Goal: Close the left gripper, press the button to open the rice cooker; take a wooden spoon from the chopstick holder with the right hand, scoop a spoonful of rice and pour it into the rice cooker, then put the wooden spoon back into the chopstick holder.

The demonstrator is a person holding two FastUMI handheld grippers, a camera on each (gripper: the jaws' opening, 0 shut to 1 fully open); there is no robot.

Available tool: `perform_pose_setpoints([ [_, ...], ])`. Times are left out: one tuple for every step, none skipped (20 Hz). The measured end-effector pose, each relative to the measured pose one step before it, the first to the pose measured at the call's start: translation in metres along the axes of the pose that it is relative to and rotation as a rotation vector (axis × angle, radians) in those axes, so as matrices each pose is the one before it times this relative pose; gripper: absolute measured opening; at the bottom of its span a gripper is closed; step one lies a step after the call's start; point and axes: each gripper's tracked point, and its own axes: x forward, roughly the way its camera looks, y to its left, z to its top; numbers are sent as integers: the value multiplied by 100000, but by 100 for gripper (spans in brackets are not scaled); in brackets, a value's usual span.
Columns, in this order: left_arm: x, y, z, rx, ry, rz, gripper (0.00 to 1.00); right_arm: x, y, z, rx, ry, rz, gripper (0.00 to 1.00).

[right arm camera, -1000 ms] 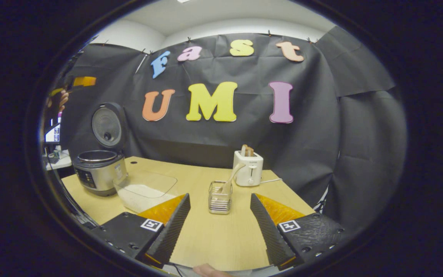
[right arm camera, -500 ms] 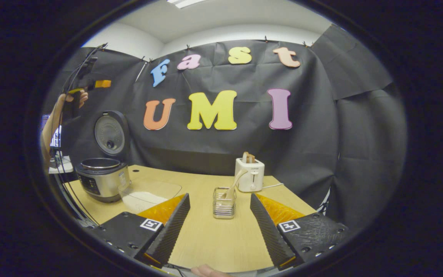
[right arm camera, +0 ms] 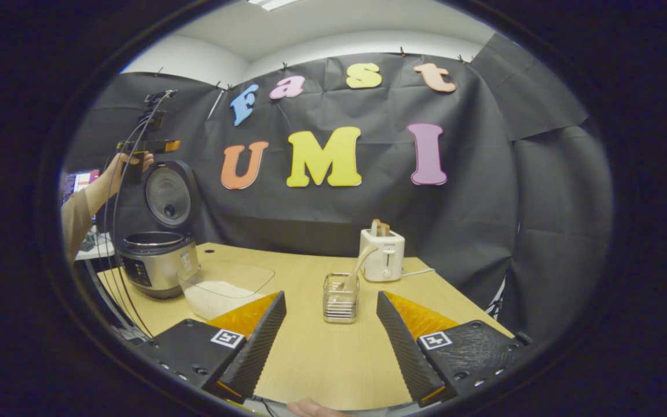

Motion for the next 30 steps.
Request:
perform_pose_setpoints([
  [707,-57,-282,370,315,-46,97,233,-131,-271,783,1172,34,94],
  [516,-239,-157,-190,607,-615,92,275,-75,-363,988,1074,48,94],
  [556,-310,-177,-673,252,-490,97,141,-37,-120,1151,666,159,94],
  [551,-73,-127,-457,855,22,97,105,34,-142,804,530,345,94],
  [637,-109,-646,-1626,2117,-165,97,116,-19,-64,328,419,-1,94],
  [504,-51,-708,-1728,2329,-9,98,19,-80,-98,-127,293,23,94],
  [419,179,-724,-733,2219,545,99,93,-6,-60,-110,132,-87,94],
  [384,262,-553,708,958,698,99,-65,44,-95,61,59,-101,94],
  [482,-133,-14,-2274,-908,-1791,99,6,123,-25,44,171,372,96],
  [197,-286,-48,-1971,1828,-1835,100,-85,123,-30,-14,79,264,96],
  [-114,-60,-268,-2575,1014,-369,99,29,-21,45,-169,-161,73,96],
  [-187,146,-244,-368,574,-548,100,-30,4,47,-269,-208,-26,96],
  [-333,26,-177,45,114,-131,95,-28,27,-52,-285,1,19,96],
  [-328,-8,2,133,-386,-55,100,-80,57,-100,-14,-66,189,93],
  [-499,-57,117,763,-886,-72,100,-55,85,-47,226,93,182,96],
  [-443,-56,-17,251,-455,96,100,-117,28,-149,80,132,218,93],
  [-674,32,-169,1187,-209,14,100,-29,101,9,-90,-62,129,93],
  [-683,90,-26,223,-872,421,100,-26,-50,-128,-143,-56,-132,96],
  [-693,-14,14,-57,-219,175,100,-51,-23,46,-12,-109,-75,96],
  [-722,-58,-72,-35,-826,-204,100,-18,4,42,93,-213,26,96],
  [-730,-46,-76,-11,-773,-198,100,4,32,-97,22,44,-117,96],
  [-711,-81,-97,102,-524,-139,100,92,-50,-189,63,453,-195,93],
  [-680,-36,-117,185,-740,24,100,71,84,-59,199,358,111,96],
  [-785,-79,-198,-45,-237,7,100,40,106,-128,185,408,100,93],
  [-807,34,-242,-62,-578,-32,100,0,182,-113,-79,298,200,93],
  [-790,-101,-91,273,-487,-313,100,31,127,-167,-388,304,121,93],
  [-889,-216,-325,191,-669,-1161,94,168,72,-97,-499,263,-19,96],
  [-788,-171,-373,-68,313,-1335,100,49,106,-217,-498,333,-39,96],
  [-724,-205,-365,-225,171,-1612,100,134,58,-234,-290,457,4,96],
  [-880,-191,-560,-109,681,-1544,100,0,125,-211,-108,501,131,96],
])
